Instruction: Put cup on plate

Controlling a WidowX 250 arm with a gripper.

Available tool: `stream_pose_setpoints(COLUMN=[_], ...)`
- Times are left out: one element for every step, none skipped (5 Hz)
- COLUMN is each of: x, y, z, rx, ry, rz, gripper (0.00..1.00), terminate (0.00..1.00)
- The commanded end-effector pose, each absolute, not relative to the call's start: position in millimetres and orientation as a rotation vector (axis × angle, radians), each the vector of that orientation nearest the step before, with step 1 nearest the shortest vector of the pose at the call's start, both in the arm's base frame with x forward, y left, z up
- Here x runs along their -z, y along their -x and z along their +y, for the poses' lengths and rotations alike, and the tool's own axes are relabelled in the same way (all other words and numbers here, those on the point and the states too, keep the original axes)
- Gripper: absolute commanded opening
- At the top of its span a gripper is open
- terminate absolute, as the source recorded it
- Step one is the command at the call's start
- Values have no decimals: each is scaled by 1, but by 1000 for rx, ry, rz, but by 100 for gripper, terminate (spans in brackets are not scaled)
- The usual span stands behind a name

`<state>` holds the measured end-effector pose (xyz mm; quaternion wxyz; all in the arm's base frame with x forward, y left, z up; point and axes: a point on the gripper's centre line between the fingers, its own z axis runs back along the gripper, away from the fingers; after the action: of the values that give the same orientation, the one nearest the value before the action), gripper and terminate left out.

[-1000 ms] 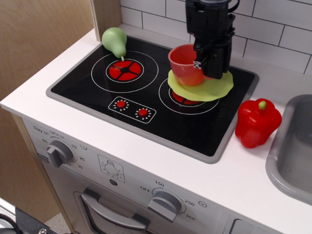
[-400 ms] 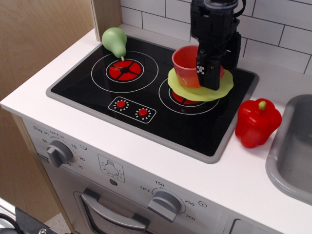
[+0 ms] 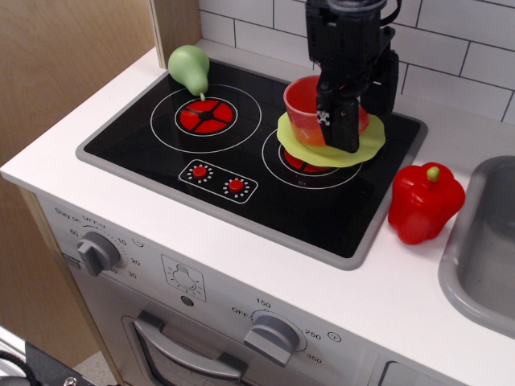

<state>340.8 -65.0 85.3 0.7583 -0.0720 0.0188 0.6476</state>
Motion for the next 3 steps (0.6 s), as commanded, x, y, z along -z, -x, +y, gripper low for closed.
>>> stream_pose_setpoints(x=[-109, -109, -109], y=[-327, -313, -298], z=[-78, -73, -52], rx=[-1310, -1285, -1307], ry=[234, 224, 181], rz=[41, 37, 21], gripper=[100, 100, 100], terminate=[0, 0, 0])
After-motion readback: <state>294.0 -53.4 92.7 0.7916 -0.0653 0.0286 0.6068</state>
